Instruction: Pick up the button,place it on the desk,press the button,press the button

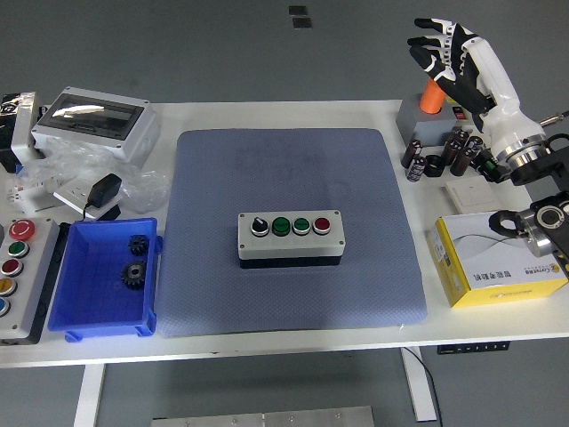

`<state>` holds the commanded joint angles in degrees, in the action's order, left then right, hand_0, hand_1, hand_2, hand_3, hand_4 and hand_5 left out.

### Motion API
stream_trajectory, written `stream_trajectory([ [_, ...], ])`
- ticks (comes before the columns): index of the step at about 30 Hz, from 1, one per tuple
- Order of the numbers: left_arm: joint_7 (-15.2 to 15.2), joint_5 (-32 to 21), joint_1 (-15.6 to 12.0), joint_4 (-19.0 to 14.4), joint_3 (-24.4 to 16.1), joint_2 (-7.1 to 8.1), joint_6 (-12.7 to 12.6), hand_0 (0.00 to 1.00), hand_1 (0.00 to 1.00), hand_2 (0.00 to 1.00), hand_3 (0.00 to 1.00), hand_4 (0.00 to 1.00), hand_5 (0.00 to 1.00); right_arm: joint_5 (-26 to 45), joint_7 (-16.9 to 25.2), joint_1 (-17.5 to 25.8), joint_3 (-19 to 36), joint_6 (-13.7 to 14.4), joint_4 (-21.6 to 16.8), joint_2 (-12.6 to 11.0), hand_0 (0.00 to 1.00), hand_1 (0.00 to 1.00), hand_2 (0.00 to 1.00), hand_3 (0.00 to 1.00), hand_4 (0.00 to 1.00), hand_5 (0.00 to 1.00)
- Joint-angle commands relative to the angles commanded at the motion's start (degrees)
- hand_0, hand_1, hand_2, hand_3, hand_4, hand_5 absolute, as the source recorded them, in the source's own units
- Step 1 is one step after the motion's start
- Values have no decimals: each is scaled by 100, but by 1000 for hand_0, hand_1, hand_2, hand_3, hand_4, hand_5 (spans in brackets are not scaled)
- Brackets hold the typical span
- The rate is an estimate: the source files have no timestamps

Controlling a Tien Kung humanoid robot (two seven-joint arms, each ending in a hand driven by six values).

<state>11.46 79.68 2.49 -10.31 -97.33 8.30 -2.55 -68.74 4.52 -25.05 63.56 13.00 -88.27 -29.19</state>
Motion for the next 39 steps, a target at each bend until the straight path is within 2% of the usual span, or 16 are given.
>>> stream_trajectory([
  [5, 4, 2, -2, 0, 3, -3, 1, 630, 631, 563, 658, 669, 219, 54, 12, 4, -25, -16, 3, 10, 853, 792, 810, 846, 998, 949],
  [6, 3, 2, -1, 0, 4, -3, 1, 630, 631, 562, 658, 671, 223, 74, 16, 7, -23, -21, 6, 10, 865, 794, 812, 837, 998, 998],
  [17, 3, -13, -16, 0, -6, -3, -8, 630, 631, 562, 658, 672, 224, 61, 50, 37, -53, -144, -30, 16, 861, 792, 812, 832, 998, 998],
  [18, -1, -20, -18, 0, -4, -3, -9, 630, 632, 562, 657, 669, 222, 45, 49, 43, -63, -150, -33, 19, 853, 788, 810, 831, 998, 908],
  [23, -10, -53, -44, 0, 13, -15, -13, 630, 632, 562, 657, 669, 222, -154, 31, 48, -174, -194, -53, 32, 853, 788, 810, 831, 998, 908],
  [24, -11, -61, -50, 0, 17, -16, -14, 630, 631, 561, 656, 669, 221, -184, 26, 49, -189, -205, -53, 34, 843, 784, 806, 811, 821, 540],
  [29, -20, -64, -57, 0, 13, -26, -15, 630, 631, 561, 656, 669, 221, -396, -17, 85, -204, -208, -61, 35, 843, 784, 806, 811, 821, 540],
  [30, -23, -59, -54, 0, 9, -28, -14, 630, 632, 560, 656, 666, 221, -478, -29, 101, -195, -199, -60, 35, 822, 772, 798, 744, 504, 241],
  [35, -27, -52, -46, 0, -2, -31, -16, 630, 632, 560, 656, 666, 221, -833, -60, 199, -94, -116, -35, 53, 822, 772, 798, 744, 504, 241],
  [36, -26, -54, -46, 0, 0, -31, -17, 630, 631, 560, 655, 663, 217, -872, -54, 228, -49, -89, -23, 67, 798, 757, 788, 734, 412, 194],
  [39, -23, -59, -50, 0, 3, -30, -19, 630, 631, 560, 655, 663, 217, -834, 11, 367, 190, -14, 44, 151, 798, 757, 788, 734, 412, 194],
])
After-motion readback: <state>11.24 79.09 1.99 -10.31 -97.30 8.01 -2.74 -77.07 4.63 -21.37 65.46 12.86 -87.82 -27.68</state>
